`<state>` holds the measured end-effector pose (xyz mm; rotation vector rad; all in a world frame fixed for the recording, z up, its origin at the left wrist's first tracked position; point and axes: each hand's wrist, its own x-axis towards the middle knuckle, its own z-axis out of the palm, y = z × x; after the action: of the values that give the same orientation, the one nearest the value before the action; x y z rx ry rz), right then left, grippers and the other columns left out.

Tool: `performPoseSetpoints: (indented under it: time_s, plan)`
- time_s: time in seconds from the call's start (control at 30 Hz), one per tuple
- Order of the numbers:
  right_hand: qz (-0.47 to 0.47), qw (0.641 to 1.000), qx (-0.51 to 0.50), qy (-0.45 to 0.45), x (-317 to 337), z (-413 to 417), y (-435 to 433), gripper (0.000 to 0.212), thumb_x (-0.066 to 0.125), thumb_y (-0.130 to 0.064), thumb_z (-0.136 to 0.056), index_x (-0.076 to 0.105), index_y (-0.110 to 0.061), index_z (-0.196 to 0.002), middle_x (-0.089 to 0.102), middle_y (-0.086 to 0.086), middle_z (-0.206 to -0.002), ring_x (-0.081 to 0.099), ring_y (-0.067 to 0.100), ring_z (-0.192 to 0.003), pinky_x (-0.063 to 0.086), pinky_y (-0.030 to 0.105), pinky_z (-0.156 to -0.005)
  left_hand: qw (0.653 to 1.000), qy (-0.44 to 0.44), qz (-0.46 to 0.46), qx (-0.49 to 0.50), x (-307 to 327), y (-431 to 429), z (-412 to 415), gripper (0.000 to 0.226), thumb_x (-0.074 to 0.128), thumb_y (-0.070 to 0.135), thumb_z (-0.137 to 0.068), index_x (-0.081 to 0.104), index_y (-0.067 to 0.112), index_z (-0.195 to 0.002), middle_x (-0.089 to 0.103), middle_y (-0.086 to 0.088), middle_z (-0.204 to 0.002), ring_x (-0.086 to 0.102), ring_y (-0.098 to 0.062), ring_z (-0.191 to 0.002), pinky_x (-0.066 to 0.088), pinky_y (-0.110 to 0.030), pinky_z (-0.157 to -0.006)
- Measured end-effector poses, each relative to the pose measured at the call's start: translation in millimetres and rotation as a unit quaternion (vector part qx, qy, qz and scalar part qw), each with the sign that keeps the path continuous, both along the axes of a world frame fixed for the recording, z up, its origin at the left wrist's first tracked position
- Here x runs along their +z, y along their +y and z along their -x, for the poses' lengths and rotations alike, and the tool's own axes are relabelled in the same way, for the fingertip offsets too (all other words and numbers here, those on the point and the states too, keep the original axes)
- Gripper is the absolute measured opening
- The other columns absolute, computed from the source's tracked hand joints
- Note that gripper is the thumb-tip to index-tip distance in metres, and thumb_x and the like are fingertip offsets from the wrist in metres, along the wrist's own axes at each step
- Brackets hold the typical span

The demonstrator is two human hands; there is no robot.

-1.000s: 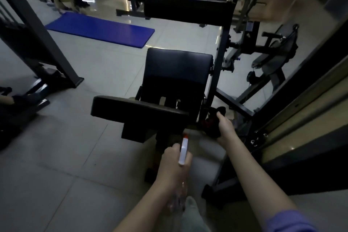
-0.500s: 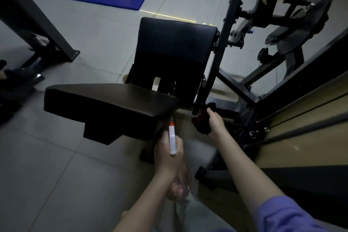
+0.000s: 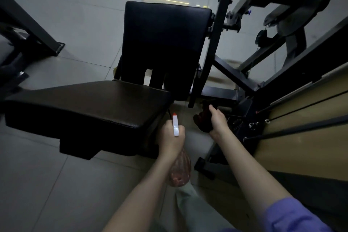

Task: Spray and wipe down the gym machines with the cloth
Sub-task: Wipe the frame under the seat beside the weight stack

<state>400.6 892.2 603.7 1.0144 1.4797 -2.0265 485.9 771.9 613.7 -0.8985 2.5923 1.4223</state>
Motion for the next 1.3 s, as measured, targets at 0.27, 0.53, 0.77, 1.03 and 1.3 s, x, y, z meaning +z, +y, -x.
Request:
performPoseSetpoints:
  time_s: [0.27,0.53,0.77,1.03,1.3]
  plan:
    - [-0.026,1.0,0.007,0.0,-11,6,2,0.036,0.047,-0.028,-0.098,0.05,-0.012,-0.13,0.057,0.015,-0.119,0.059,0.031,-0.105,0.047,0.05,-0.096,1.0,-0.025,-0.004,-0.005,-16,9,14,0.019,0.05,0.012,-0.088,0.045,0.005,-0.072,0.049,-0.007,-0.068,0.046,-0.023,-0.062,0.033,-0.031,-0.056]
    - [-0.018,0.997,0.061,0.036,6,-5,-13,0.041,0.047,-0.031,-0.097,0.046,-0.015,-0.136,0.057,0.012,-0.123,0.057,0.029,-0.11,0.048,0.045,-0.094,0.997,0.02,0.036,-0.068,-8,7,-17,0.005,0.052,0.003,-0.085,0.05,-0.001,-0.084,0.049,-0.009,-0.079,0.048,-0.023,-0.07,0.033,-0.028,-0.059]
    - [-0.017,0.984,0.132,0.118,42,-41,-45,0.025,0.045,-0.029,-0.098,0.057,-0.018,-0.118,0.064,0.008,-0.109,0.061,0.029,-0.105,0.052,0.038,-0.084,0.991,0.087,-0.008,-0.101,14,-8,-66,0.028,0.055,0.001,-0.078,0.038,0.022,-0.074,0.039,0.007,-0.07,0.045,-0.001,-0.062,0.033,-0.01,-0.055]
    - [0.008,0.971,0.125,0.206,89,-107,-78,0.035,0.04,-0.032,-0.1,0.049,-0.018,-0.131,0.06,0.007,-0.123,0.057,0.023,-0.114,0.041,0.044,-0.104,0.996,-0.015,-0.023,-0.085,25,-30,-130,0.053,0.056,0.018,-0.084,0.047,0.006,-0.135,0.058,-0.01,-0.122,0.058,-0.028,-0.11,0.039,-0.024,-0.085]
    - [-0.012,0.94,0.119,0.32,119,-149,-124,0.046,0.033,-0.036,-0.101,0.027,-0.031,-0.146,0.031,-0.007,-0.15,0.025,0.009,-0.14,0.019,0.034,-0.117,0.993,-0.104,-0.011,-0.045,26,-55,-165,0.043,0.057,0.019,-0.093,0.048,0.002,-0.132,0.057,-0.025,-0.122,0.058,-0.033,-0.098,0.04,-0.01,-0.057]
